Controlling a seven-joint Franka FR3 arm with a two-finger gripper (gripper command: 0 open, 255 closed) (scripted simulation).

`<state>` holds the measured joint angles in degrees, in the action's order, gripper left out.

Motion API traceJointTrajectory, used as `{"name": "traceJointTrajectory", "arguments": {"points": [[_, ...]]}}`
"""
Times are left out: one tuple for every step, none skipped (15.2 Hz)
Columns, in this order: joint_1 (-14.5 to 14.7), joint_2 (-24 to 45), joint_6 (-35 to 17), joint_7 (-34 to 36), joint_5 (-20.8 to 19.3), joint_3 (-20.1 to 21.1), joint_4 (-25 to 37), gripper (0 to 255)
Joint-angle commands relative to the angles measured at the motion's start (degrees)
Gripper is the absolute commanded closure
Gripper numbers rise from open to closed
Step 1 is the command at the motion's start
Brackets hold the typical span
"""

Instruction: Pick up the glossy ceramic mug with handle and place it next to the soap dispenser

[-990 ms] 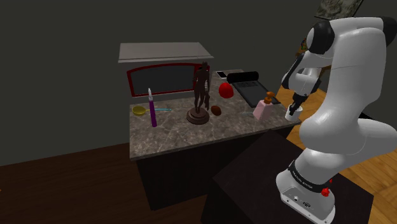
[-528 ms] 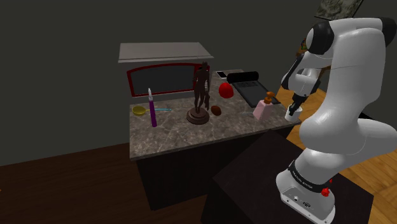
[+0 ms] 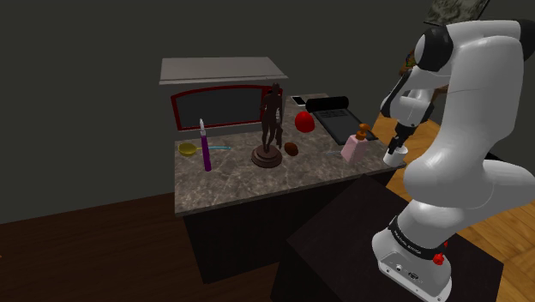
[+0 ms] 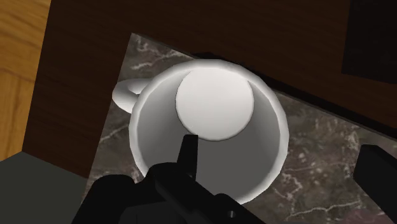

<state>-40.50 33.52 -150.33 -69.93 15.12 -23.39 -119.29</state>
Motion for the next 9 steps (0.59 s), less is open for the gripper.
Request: {"name": "traceJointTrajectory", "arguments": {"points": [[1.51,-3.12,2.15,1.05,-1.51,-1.59,-0.98,0],[2.14,-4.43,3.20,1.56,-2.24,-2.28,-1.21,0],[2.12,-4.43,3.20,1.57,-2.26,-2.26,-1.21,0],[2.11,-4.44,3.19,1.57,-2.27,-2.25,-1.22,0],[2.11,-4.44,3.19,1.57,-2.27,-2.25,-1.21,0],[2.11,-4.44,3.19,1.57,-2.27,-2.25,-1.21,0],[2.11,-4.44,3.19,1.57,-2.27,-2.25,-1.21,0],[2.11,-4.44,3.19,1.57,-2.27,-2.25,-1.21,0],[2.11,-4.44,3.19,1.57,-2.27,-2.25,-1.21,0]]}}
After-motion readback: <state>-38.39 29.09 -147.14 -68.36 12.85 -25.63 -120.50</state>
